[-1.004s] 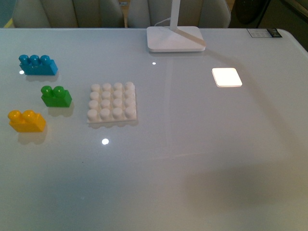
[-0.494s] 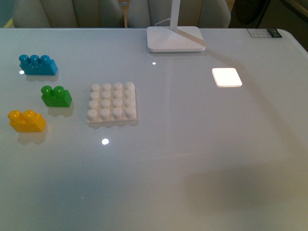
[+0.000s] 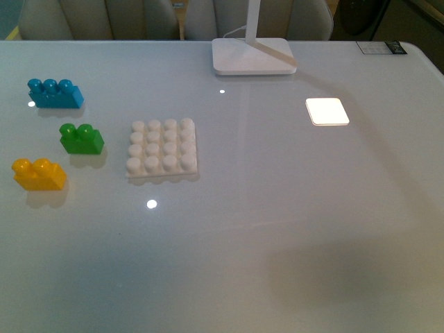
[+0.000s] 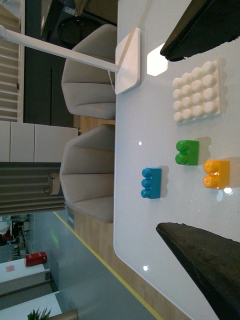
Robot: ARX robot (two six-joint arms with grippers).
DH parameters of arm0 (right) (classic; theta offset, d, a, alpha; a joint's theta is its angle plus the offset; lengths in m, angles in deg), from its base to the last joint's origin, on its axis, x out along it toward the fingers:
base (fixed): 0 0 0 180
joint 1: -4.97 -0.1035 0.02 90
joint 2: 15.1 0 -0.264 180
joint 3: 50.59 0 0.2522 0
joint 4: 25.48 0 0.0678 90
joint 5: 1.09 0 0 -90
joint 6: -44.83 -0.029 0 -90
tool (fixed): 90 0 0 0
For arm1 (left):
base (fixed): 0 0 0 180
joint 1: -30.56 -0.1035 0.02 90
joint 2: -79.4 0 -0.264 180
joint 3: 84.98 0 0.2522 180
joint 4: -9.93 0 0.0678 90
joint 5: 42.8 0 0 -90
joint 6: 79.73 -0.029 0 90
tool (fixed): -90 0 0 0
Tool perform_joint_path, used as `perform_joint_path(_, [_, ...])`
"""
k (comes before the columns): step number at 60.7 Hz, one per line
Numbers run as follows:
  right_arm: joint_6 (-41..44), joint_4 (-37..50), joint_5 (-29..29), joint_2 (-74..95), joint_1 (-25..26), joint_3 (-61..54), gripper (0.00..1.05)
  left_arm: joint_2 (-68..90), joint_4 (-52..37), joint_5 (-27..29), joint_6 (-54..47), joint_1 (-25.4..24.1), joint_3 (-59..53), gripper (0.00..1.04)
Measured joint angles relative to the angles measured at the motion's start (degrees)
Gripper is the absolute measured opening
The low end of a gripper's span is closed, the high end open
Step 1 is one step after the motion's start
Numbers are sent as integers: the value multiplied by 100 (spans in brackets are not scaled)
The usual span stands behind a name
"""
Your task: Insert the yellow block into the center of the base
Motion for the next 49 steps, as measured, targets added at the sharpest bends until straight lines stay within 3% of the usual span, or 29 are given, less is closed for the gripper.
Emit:
perform_joint_path(10, [0, 0, 0, 0, 0, 0, 55, 0, 0, -2, 0, 0, 0, 97])
perform_joint_path(14, [0, 0, 2, 0, 0, 0, 74, 0, 0, -2, 0, 0, 0, 97])
perform_joint_path(22, [-2, 0, 0, 0, 0, 0, 97, 0, 0, 0, 0, 0, 0, 97])
perform_joint_path(32, [0, 0, 2, 0, 0, 0, 96, 2, 2, -2, 0, 0, 2, 97])
perform_joint_path(37, [-2, 0, 2, 0, 0, 0, 96, 861, 1473, -144, 286, 146, 605, 97])
perform_joint_path(41, [0, 0, -4, -2, 0, 0, 96, 1655, 1985, 31, 474, 444, 861, 97])
perform_joint_path(49, [0, 0, 2, -2, 0, 0, 96, 2726, 1325, 337, 632, 903, 968, 97])
